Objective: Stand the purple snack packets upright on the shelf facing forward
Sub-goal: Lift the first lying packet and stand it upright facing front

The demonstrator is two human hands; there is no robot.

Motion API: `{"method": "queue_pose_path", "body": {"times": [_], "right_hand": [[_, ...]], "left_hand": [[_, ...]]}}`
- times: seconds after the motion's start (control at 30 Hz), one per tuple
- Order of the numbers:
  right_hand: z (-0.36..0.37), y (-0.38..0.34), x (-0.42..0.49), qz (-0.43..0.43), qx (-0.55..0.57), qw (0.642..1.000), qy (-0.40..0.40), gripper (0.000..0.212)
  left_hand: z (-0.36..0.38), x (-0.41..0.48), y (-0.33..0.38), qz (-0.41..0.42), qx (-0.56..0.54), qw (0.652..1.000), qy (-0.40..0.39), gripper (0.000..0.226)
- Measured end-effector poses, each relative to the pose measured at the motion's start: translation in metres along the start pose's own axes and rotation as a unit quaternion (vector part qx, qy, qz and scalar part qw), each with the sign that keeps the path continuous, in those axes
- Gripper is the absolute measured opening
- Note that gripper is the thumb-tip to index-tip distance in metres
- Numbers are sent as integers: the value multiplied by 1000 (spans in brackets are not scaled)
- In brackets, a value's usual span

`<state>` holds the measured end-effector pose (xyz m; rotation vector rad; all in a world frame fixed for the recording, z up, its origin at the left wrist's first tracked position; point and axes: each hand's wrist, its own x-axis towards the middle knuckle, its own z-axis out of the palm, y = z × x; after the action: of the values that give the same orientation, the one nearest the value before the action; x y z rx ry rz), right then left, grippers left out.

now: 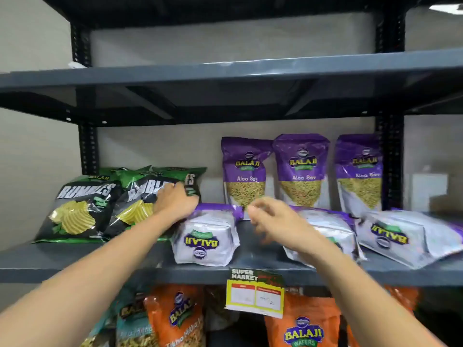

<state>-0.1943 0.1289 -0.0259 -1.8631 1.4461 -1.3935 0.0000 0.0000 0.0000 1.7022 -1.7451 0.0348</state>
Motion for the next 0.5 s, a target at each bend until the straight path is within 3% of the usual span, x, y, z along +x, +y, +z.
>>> {"method": "queue_pose_path", "body": {"times": [0.1, 0.2, 0.37, 0.43, 0.5], "right_hand": [[31, 11, 23, 95, -94, 990, -35, 48], [52, 21, 51, 153, -47, 986, -47, 64], [63, 23, 74, 215, 77, 973, -44, 52], [59, 22, 78, 204, 80, 975, -28, 41], [56, 25, 83, 180, 105, 978, -6, 47]], "left_hand": [[7, 4, -29, -81, -56, 987, -128, 62], [16, -2, -33, -102, -182, 940, -270, 63], [21, 4, -23, -132, -268, 914, -274, 59], [21, 6, -21, -145, -290, 912, -249, 62], [22, 8, -21, -137, -334, 909, -209, 62]]}}
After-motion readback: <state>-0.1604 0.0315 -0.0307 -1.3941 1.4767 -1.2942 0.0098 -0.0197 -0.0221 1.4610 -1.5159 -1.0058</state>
